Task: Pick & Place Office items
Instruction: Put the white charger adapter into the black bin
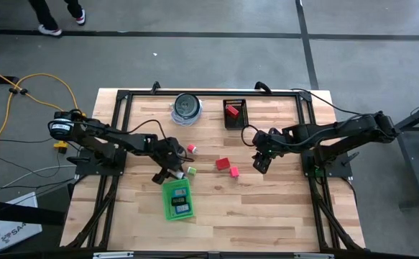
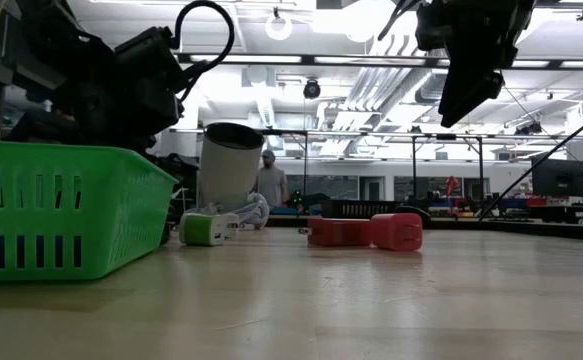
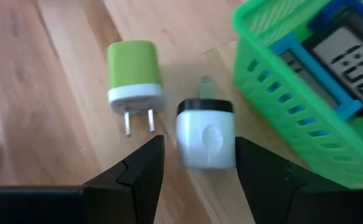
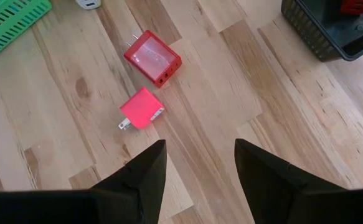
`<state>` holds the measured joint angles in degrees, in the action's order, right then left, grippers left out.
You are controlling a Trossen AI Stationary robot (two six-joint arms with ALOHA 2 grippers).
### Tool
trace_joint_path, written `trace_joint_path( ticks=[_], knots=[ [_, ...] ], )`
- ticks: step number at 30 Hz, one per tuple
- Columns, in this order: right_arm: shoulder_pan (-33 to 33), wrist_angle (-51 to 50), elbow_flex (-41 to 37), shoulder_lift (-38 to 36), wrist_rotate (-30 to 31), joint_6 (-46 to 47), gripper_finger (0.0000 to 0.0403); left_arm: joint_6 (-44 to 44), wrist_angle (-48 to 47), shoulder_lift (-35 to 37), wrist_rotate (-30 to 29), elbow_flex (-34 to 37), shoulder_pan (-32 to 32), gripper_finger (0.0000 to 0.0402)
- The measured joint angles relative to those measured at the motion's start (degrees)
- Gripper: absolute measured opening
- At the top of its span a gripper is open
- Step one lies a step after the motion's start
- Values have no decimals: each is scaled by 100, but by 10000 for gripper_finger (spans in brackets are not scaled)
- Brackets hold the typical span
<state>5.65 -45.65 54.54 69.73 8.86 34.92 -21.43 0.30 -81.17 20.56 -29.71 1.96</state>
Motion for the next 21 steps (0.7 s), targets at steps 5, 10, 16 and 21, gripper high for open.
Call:
trace_joint_path(
  ticks=[5, 10, 16, 21],
  knots=[
    [0, 0, 0, 0, 0, 0, 176, 9, 2, 0, -115, 0, 2, 186],
    [0, 0, 0, 0, -2, 0, 176, 29, 2, 0, -80, 0, 0, 186],
    [0, 0, 0, 0, -2, 1, 176, -13, 27, 2, 92, 0, -17, 186],
    [0, 0, 0, 0, -2, 0, 176, -100, 42, 2, 78, 0, -119, 186]
  ],
)
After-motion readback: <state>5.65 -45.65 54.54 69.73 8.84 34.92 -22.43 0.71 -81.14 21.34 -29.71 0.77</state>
